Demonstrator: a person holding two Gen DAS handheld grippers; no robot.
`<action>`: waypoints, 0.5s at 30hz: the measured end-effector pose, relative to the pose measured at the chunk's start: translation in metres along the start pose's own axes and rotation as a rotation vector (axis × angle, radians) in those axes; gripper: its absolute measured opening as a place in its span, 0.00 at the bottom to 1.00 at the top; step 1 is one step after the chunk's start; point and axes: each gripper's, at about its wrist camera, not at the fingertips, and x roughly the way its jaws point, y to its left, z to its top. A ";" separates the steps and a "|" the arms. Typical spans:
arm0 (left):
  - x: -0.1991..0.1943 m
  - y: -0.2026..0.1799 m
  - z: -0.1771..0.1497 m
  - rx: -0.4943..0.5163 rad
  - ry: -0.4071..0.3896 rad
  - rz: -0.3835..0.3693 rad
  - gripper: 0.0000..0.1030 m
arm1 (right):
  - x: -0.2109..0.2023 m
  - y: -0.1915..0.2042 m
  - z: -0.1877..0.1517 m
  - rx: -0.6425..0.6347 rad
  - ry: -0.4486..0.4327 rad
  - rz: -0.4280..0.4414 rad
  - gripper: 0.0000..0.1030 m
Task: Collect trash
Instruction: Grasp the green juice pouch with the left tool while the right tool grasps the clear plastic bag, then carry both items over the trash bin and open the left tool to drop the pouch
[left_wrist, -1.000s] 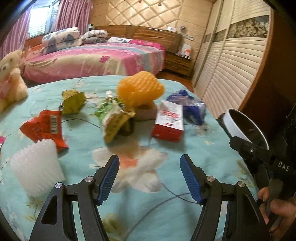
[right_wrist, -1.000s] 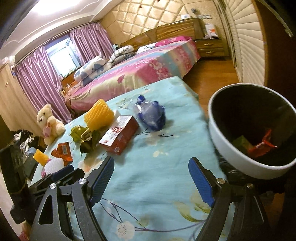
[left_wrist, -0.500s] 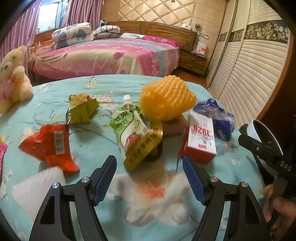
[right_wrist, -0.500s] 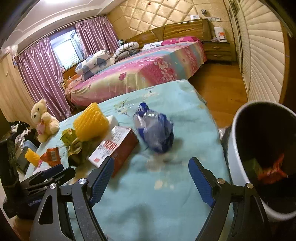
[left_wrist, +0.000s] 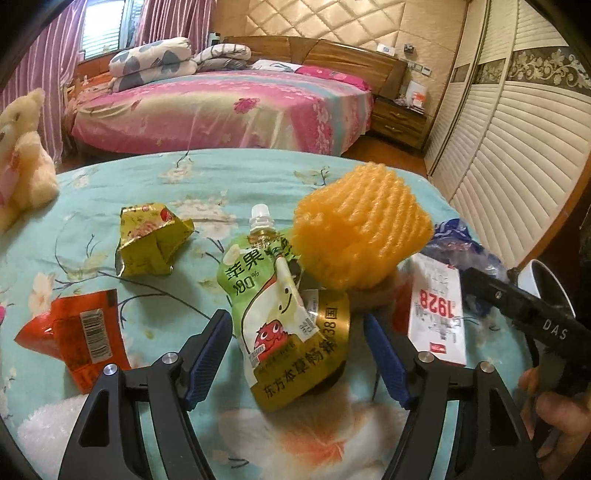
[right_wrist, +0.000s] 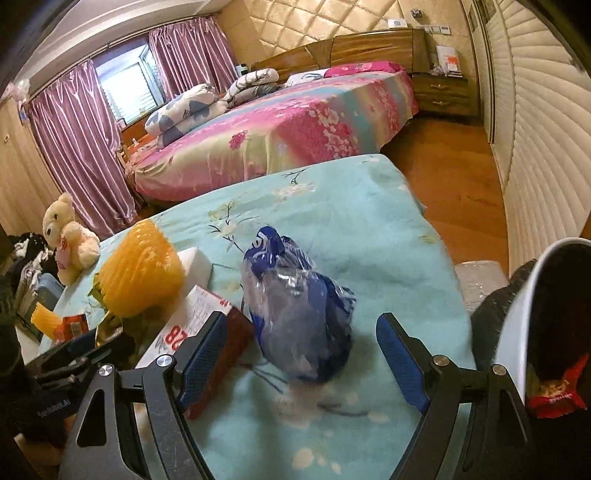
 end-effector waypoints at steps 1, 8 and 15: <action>0.002 0.001 -0.001 -0.003 0.006 -0.004 0.58 | 0.001 0.000 0.000 -0.001 0.001 0.004 0.80; -0.012 -0.002 -0.004 0.029 -0.039 -0.017 0.36 | -0.005 0.002 -0.003 -0.019 -0.013 -0.017 0.42; -0.030 0.001 -0.021 0.018 -0.060 -0.065 0.34 | -0.034 -0.001 -0.017 0.007 -0.049 -0.002 0.40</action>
